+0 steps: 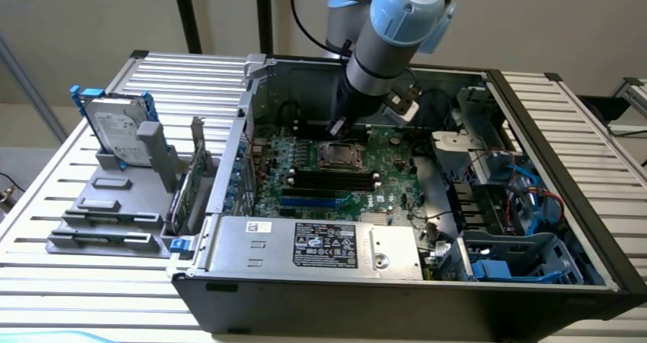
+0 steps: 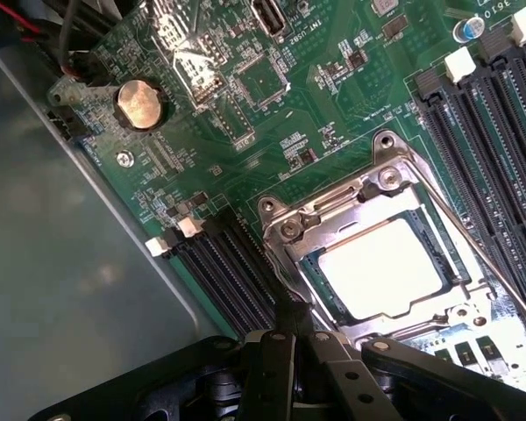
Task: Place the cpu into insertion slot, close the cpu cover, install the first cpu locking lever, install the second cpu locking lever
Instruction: 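Install the first cpu locking lever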
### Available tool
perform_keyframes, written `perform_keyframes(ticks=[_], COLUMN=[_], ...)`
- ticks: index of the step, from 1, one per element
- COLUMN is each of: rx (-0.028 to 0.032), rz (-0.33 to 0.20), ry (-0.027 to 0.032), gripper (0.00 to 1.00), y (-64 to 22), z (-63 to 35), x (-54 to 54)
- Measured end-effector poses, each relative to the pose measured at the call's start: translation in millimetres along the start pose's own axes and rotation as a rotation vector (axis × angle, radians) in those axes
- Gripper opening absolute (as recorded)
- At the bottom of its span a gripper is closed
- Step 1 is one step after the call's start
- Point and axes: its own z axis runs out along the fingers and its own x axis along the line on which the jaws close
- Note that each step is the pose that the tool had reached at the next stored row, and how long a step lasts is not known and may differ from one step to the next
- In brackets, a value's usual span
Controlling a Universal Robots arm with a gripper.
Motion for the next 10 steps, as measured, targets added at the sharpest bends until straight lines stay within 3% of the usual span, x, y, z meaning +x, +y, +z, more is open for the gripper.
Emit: perform_keyframes(ticks=[10], rx=[0.0008], rz=[0.0], ry=[-0.0005], gripper=[0.11], y=[5.3], z=[0.3], x=[3.1])
